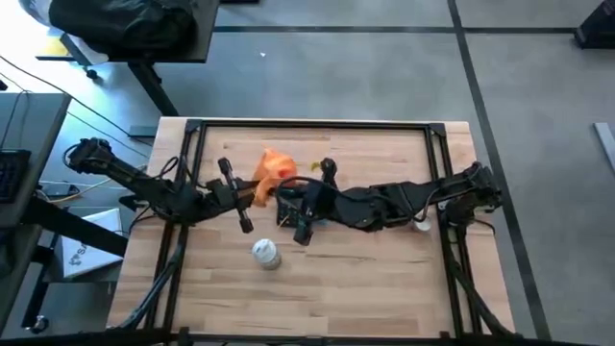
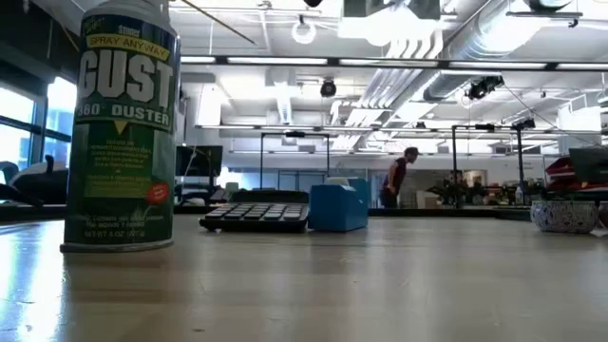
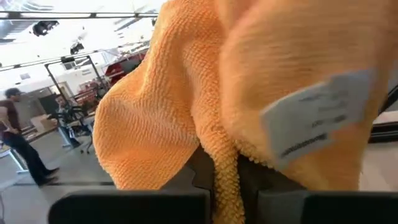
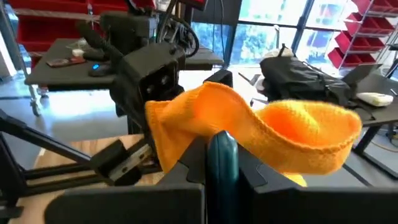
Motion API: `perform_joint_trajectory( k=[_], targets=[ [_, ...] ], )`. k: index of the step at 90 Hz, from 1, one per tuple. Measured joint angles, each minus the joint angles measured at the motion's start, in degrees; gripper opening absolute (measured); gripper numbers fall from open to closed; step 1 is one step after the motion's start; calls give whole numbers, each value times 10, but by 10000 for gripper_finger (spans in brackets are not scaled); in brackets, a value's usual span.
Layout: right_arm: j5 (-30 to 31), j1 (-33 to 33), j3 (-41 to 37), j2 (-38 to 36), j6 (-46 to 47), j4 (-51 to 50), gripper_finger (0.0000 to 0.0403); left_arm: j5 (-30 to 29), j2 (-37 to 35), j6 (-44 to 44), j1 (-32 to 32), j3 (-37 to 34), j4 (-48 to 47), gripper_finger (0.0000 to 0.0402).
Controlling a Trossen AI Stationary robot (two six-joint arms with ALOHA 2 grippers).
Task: Apply microfiber cloth
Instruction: Wipe the tablet with the orange microfiber cloth
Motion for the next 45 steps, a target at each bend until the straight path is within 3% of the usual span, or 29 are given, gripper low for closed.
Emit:
perform_joint_trajectory(
  k=[45],
  targets=[
    [31, 3, 0, 0, 38, -27, 0, -30, -43, 53, -169, -11, 12, 3]
  ],
)
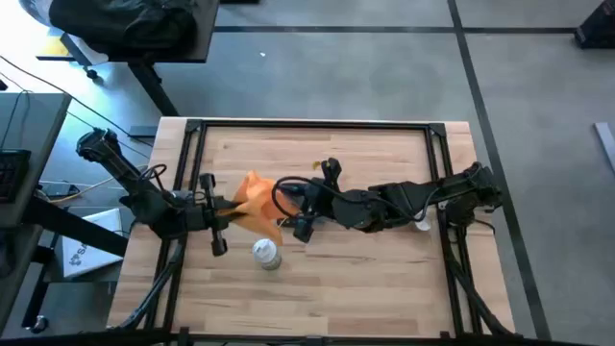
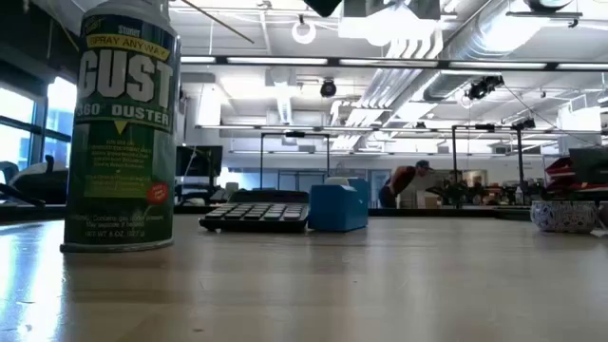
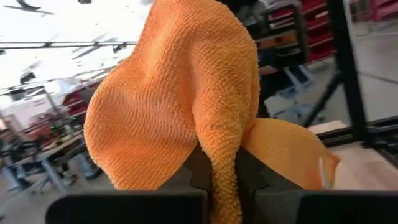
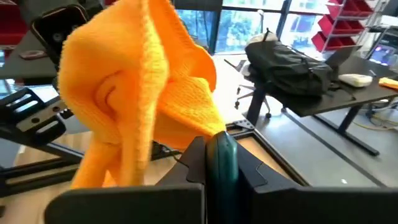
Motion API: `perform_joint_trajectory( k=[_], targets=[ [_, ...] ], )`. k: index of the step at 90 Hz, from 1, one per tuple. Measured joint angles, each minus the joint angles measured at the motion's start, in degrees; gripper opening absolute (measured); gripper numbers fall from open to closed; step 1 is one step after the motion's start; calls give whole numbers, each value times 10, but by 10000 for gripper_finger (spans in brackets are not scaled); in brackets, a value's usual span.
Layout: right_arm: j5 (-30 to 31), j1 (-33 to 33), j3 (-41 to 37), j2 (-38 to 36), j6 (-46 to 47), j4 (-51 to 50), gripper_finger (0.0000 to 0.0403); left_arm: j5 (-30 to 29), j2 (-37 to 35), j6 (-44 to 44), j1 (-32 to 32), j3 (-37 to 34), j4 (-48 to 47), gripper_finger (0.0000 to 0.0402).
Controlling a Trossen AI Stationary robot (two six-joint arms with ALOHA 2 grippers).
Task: Apply microfiber cloth
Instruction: Wipe the tablet with the orange microfiber cloth
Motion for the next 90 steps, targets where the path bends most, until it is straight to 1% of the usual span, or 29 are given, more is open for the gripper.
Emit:
perform_joint_trajectory(
  k=[9, 18, 27, 37, 48, 62, 79, 90],
  targets=[
    [0, -1, 0, 0, 4, 8, 0, -1, 1, 20, -13, -40, 54, 3],
    [-6, -3, 0, 0, 10, 13, 0, -2, 11, 40, -2, -86, 151, 3],
    [-43, -11, 0, 0, 28, 14, 0, 2, 33, 80, 20, -115, 241, 3],
    [-73, -17, 0, 3, 45, 17, 0, 37, 54, 124, 51, -120, 309, 3],
    [-78, -25, 0, 9, 43, 41, 0, 74, 78, 134, 95, -118, 333, 3],
    [-97, -33, 0, 9, 40, 75, 0, 116, 108, 95, 135, -118, 335, 3],
    [-109, -39, 0, 9, 39, 83, 0, 159, 148, 53, 156, -118, 345, 3],
    [-114, -41, 0, 9, 40, 75, 0, 160, 170, 61, 156, -118, 372, 3]
  ],
)
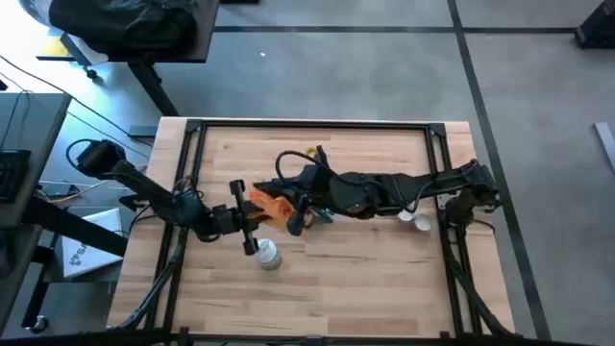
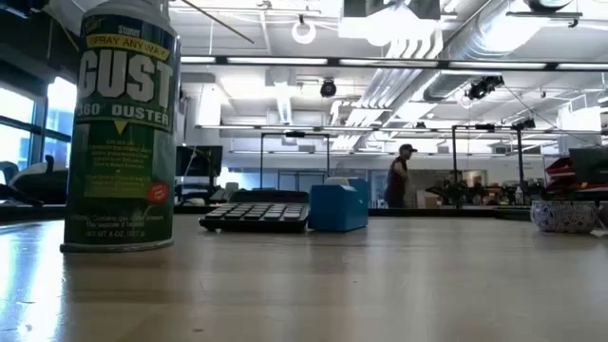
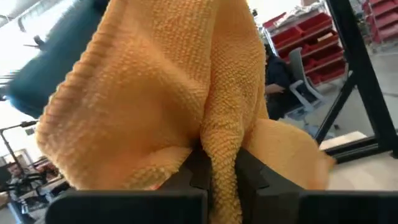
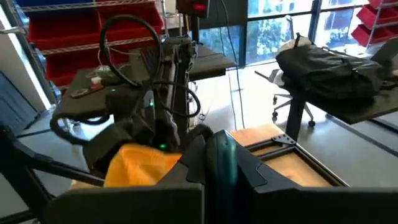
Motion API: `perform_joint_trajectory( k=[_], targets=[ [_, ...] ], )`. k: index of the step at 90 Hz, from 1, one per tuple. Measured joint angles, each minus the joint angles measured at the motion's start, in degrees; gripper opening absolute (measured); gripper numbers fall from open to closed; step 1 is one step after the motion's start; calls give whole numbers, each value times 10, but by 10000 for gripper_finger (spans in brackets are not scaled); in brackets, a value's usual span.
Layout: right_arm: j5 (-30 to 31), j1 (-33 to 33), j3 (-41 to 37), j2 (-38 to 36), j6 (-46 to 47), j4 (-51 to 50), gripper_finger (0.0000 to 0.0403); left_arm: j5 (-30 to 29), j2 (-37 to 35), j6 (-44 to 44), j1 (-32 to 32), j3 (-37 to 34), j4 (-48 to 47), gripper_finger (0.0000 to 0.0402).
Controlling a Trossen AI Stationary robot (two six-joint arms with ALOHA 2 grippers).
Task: Apply microfiber cloth
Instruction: Wipe the tablet with the orange microfiber cloth
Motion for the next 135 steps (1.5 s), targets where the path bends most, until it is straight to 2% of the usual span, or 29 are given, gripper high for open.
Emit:
perform_joint_trajectory(
  k=[19, 27, 46, 74, 106, 120, 135],
  targets=[
    [-9, 0, 0, 0, 0, -10, 0, -12, -22, 114, -3, 0, 99, 3],
    [-10, 0, 0, 2, 0, -8, 0, 0, -44, 130, -1, 0, 109, 3],
    [-21, -7, 0, 18, 4, -1, 0, 80, -37, 85, 31, 2, 103, 3],
    [-32, -21, -1, 28, 0, 35, 0, 114, 41, 34, 69, 3, 106, 3],
    [-41, -21, -1, 27, -53, 124, 0, 134, 121, -20, 75, 3, 171, 3],
    [-42, -20, 0, 27, -49, 107, 0, 119, 128, -8, 69, 11, 170, 3],
    [-27, -13, 0, 27, -38, 83, 0, 23, 74, 60, 40, 12, 170, 3]
  ],
)
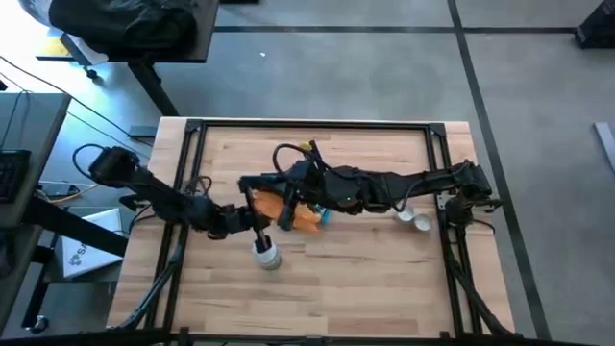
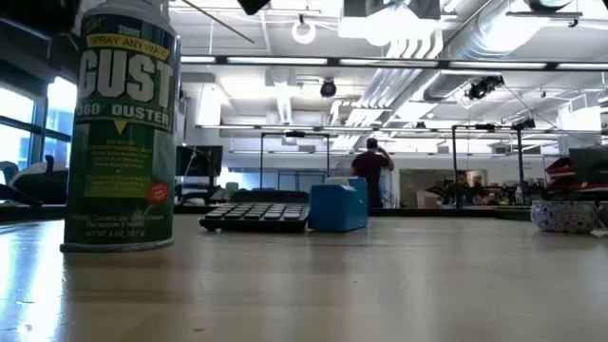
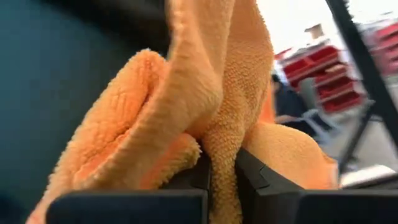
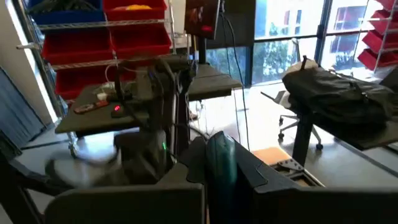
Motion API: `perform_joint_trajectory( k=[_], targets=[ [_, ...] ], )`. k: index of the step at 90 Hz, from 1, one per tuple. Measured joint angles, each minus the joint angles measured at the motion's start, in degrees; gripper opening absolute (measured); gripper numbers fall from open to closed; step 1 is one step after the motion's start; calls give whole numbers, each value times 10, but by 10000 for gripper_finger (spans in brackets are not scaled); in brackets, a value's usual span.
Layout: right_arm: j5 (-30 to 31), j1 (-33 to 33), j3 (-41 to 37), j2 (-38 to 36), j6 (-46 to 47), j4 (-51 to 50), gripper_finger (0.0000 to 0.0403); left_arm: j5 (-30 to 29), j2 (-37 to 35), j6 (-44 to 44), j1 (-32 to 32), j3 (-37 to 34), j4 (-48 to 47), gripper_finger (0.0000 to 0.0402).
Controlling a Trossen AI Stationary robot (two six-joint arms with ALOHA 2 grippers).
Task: Apply microfiber cloth
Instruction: Wipe the tablet with the orange microfiber cloth
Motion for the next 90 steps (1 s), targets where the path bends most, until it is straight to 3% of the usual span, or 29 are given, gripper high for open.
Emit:
perform_joint_trajectory(
  k=[19, 35, 73, 90],
  targets=[
    [9, 9, 0, -1, 12, -6, 0, -21, -103, 95, -44, 0, -15, 3],
    [8, 8, 0, 0, 1, 27, 0, -17, -146, 57, -47, -18, -70, 3],
    [10, 3, 0, -2, -78, 156, 0, 31, -64, -97, -16, -71, -65, 3],
    [13, -1, 0, -2, -97, 163, 0, 45, 1, -111, 5, -66, 13, 3]
  ],
)
